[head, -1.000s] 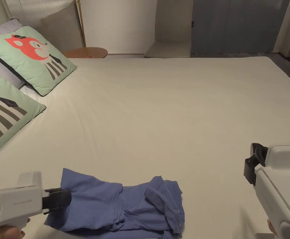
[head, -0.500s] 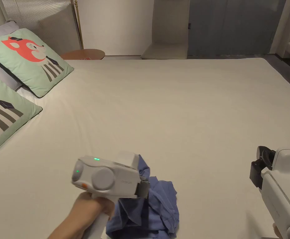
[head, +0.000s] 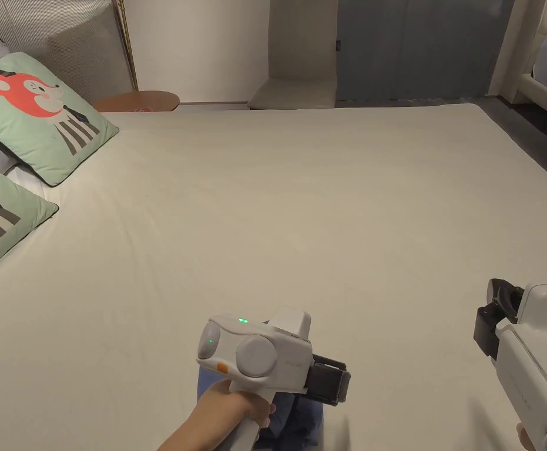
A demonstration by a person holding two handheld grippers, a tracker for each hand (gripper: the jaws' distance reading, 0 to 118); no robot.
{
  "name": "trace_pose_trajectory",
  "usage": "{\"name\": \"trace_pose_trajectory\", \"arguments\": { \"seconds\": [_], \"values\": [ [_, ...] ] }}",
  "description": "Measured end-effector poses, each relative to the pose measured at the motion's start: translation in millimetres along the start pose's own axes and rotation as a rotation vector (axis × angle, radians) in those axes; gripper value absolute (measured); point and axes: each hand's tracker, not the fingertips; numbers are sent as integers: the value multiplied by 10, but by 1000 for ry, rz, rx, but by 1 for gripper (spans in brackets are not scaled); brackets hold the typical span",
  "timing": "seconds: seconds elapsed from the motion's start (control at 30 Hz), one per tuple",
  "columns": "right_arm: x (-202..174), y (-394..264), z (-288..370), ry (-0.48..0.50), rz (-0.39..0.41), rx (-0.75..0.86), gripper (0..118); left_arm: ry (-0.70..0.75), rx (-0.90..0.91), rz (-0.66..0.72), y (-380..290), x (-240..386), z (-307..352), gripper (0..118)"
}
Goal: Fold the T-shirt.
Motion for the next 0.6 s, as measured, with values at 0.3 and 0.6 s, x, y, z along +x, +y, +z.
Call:
{"name": "trace_pose_trajectory", "arguments": {
  "seconds": [0.3, 0.6],
  "values": [
    [-94, 45, 2, 17, -2, 5, 1, 277, 537, 37, -251, -372, 689, 92],
    [-149, 35, 3, 35, 3, -2, 1, 304, 510, 28, -692, -510, 329, 0]
  ]
}}
